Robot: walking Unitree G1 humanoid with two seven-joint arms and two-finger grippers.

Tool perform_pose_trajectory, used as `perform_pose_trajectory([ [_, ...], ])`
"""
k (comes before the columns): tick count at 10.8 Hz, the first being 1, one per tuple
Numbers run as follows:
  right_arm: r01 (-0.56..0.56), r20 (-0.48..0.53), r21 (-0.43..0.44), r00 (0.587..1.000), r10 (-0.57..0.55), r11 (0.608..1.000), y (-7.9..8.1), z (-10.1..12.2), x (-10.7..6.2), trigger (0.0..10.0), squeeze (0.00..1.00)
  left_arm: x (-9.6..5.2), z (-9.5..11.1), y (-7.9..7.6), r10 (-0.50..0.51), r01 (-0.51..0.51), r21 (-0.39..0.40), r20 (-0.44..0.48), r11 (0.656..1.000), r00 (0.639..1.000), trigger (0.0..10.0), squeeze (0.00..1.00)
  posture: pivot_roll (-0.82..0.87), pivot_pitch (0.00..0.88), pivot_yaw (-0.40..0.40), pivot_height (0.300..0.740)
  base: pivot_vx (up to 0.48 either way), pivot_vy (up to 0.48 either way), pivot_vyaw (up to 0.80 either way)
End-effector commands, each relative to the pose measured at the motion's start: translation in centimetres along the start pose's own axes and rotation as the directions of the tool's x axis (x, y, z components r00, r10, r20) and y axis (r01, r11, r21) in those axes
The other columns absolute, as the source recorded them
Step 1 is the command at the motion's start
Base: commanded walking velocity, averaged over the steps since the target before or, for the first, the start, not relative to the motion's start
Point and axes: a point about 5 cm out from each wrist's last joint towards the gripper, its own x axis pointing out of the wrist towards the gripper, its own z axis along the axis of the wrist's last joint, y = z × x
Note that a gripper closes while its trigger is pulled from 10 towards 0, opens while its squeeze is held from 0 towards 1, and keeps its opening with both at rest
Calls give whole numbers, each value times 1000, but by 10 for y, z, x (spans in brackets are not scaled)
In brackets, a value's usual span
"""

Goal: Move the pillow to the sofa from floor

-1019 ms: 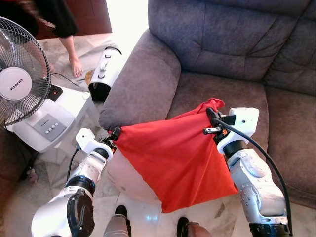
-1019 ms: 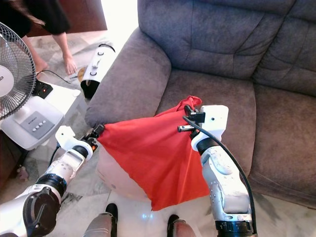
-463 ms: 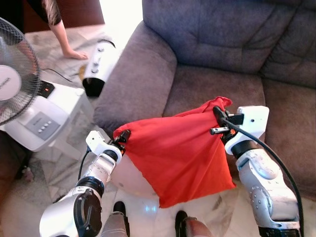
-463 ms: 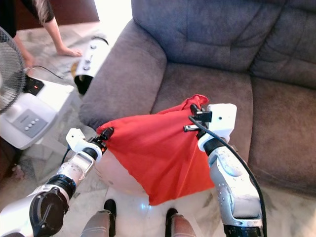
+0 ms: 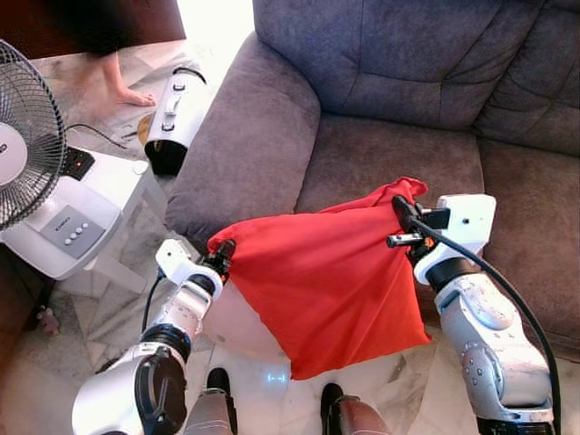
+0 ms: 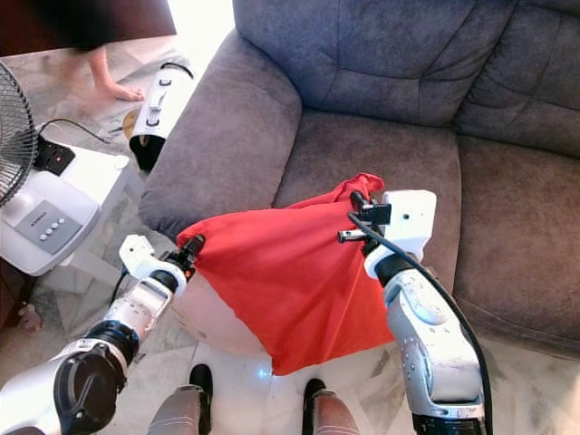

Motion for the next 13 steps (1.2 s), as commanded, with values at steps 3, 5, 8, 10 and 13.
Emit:
perform_pose_trajectory([
  [3, -5, 117, -13, 993, 7, 1000, 2, 24, -4, 10000, 0, -3, -4, 6, 16, -17, -11, -10, 1000, 1000, 0, 0, -139, 359, -38, 739, 0, 0, 0],
  [5, -8, 118, -8, 993, 9, 1000, 4, 23, -3, 10000, 0, -4, -4, 10, 16, -16, -20, 0, 1000, 1000, 0, 0, -131, 353, -35, 739, 0, 0, 0],
  [8, -12, 119, -3, 993, 12, 1000, 5, 22, 0, 10000, 0, -7, -4, 15, 22, -22, -23, 5, 999, 1000, 0, 0, -118, 347, -31, 739, 0, 0, 0],
  [10, -14, 122, 1, 992, 14, 1000, 5, 22, 1, 10000, 0, -8, -3, 17, 22, -22, -26, 11, 999, 1000, 0, 0, -114, 343, -30, 739, 0, 0, 0],
  [13, -16, 123, 4, 992, 15, 1000, 6, 21, 3, 10000, 0, -10, -1, 22, 18, -18, -32, 22, 999, 1000, 0, 0, -103, 334, -28, 739, 0, 0, 0],
])
